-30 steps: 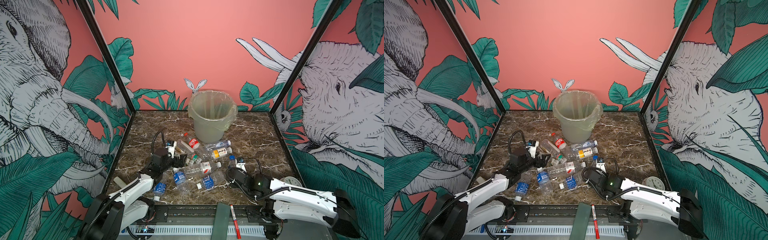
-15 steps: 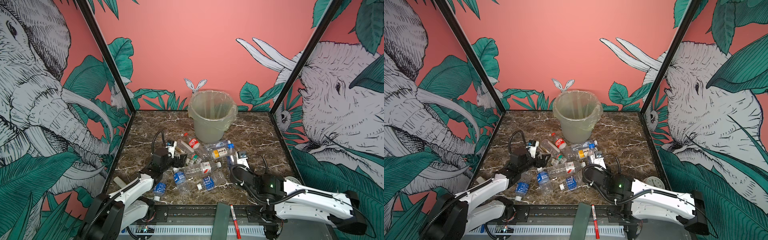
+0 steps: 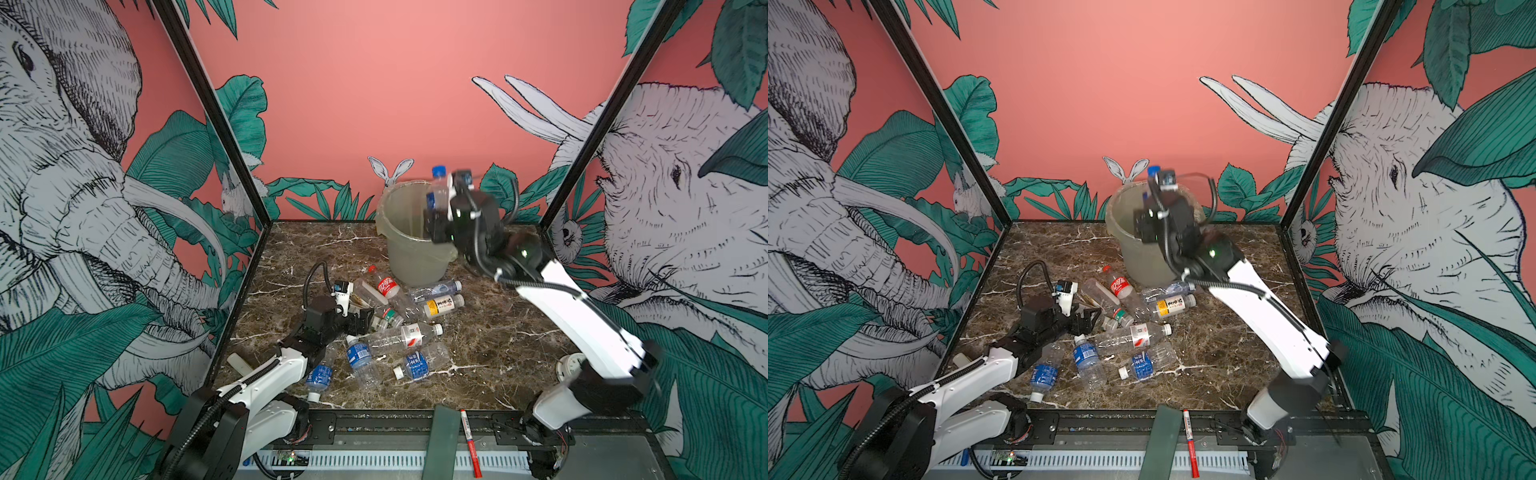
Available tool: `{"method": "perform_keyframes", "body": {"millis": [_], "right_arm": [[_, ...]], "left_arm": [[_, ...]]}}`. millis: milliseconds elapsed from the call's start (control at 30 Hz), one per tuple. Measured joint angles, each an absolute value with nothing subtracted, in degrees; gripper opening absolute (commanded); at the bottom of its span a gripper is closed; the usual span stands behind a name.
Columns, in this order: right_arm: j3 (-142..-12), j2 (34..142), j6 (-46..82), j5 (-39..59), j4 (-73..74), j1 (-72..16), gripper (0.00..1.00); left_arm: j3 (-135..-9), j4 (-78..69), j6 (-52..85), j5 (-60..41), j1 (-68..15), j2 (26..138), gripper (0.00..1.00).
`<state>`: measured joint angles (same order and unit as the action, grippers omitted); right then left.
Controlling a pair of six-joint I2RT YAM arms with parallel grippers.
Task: Throw the plastic bottles in the bin
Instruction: 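Carry the blue-capped bottle over the bin and open the right gripper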
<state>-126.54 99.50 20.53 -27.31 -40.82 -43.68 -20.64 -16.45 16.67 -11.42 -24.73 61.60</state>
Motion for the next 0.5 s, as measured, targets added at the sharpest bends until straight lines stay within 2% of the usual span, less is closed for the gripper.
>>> {"method": "perform_keyframes", "body": {"millis": [133, 200, 267, 433, 500], "right_arm": [[-163.2, 122.1, 18.0, -26.8, -52.6, -38.9, 0.99], [-166.6, 124.5, 17.5, -27.3, -57.9, -38.6, 0.99], [-159.2, 120.8, 17.1, -27.9, -59.4, -39.0, 0.99], [-116.3, 95.6, 14.1, -27.1, -44.6, -39.4, 0.99], [-106.4, 87.8, 13.2, -27.1, -39.6, -39.2, 0.99]], "left_arm": [[-20.6, -15.5, 16.4, -10.9, -24.7, 59.7, 0.90], [-20.6, -14.7, 16.4, -10.3, -24.7, 58.3, 0.91], [-20.6, -14.1, 16.3, -9.6, -24.8, 56.9, 0.92], [-20.7, -13.3, 16.4, -8.7, -24.8, 56.0, 0.96], [-20.7, -13.2, 16.4, -8.7, -24.8, 55.8, 0.97]]}}
